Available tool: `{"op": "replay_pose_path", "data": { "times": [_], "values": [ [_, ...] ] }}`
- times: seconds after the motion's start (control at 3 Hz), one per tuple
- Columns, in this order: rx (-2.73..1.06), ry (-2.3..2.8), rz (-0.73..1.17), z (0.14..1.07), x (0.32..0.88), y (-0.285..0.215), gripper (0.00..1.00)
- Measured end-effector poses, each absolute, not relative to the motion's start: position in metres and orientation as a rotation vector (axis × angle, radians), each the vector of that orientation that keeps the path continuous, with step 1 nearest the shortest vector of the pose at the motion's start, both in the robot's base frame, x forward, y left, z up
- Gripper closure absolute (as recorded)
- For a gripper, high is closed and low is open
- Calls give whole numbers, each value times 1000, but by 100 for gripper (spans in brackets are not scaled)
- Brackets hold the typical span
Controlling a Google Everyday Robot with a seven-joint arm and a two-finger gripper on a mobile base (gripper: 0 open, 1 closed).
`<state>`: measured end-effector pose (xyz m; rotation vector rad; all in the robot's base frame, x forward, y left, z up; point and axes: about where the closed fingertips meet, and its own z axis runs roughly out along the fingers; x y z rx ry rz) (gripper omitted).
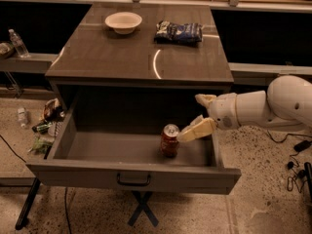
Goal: Pick coke can from top drawer and place on counter
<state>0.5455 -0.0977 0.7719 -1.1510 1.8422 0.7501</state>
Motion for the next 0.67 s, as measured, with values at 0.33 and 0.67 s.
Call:
{"op": "replay_pose_path", "data": {
  "times": [0.33, 0.67],
  "values": [
    [-1164, 1841, 738, 738, 557, -101, 0],
    [-1216, 1850, 705, 700, 560, -97, 0]
  ]
}}
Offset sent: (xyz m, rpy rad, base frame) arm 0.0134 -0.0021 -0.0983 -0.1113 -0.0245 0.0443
